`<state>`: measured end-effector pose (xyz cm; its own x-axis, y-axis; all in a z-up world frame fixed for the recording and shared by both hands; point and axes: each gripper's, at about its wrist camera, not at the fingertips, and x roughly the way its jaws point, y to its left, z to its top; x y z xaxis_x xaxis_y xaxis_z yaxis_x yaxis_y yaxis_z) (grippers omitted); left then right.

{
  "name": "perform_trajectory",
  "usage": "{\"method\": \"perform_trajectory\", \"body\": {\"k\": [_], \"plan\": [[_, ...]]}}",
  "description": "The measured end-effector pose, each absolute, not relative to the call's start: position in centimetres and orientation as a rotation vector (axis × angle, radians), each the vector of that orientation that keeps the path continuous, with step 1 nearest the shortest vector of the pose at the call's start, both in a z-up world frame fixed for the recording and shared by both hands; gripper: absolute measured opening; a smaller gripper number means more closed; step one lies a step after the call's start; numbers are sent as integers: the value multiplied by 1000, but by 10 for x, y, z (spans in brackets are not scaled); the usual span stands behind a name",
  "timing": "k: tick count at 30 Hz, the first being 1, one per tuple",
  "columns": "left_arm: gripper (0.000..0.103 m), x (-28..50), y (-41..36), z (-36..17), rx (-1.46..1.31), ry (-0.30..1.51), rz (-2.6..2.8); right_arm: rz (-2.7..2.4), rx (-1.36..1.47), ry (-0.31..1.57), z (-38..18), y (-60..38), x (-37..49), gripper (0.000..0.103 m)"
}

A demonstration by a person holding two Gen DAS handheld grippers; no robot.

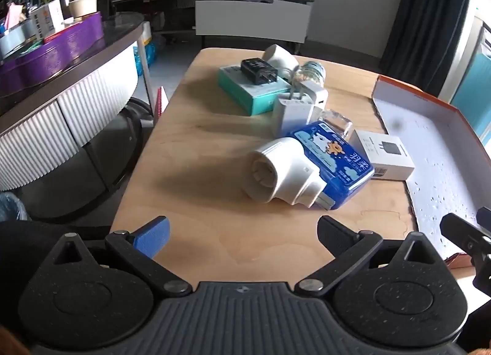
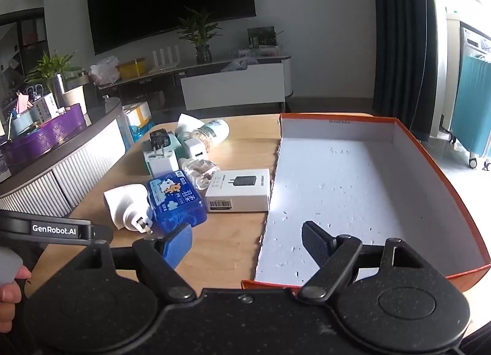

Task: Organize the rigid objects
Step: 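Grasp the white round-socket adapter with left tool while right grasps the UGREEN charger box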

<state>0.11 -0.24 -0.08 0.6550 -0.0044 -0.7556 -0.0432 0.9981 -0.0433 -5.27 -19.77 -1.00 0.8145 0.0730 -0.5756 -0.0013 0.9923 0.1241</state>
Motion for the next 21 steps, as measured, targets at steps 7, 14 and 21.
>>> {"method": "perform_trajectory", "body": {"k": [7, 14, 21], "plan": [[103, 0, -6, -2, -28, 860, -7, 35, 127, 635, -14, -197, -49, 92], [103, 11, -6, -4, -17, 873, -31, 30, 113, 636, -18, -195, -49, 92], [103, 18, -10, -3, -38, 835, -65, 4, 112, 653, -13, -194, -49, 92]]}}
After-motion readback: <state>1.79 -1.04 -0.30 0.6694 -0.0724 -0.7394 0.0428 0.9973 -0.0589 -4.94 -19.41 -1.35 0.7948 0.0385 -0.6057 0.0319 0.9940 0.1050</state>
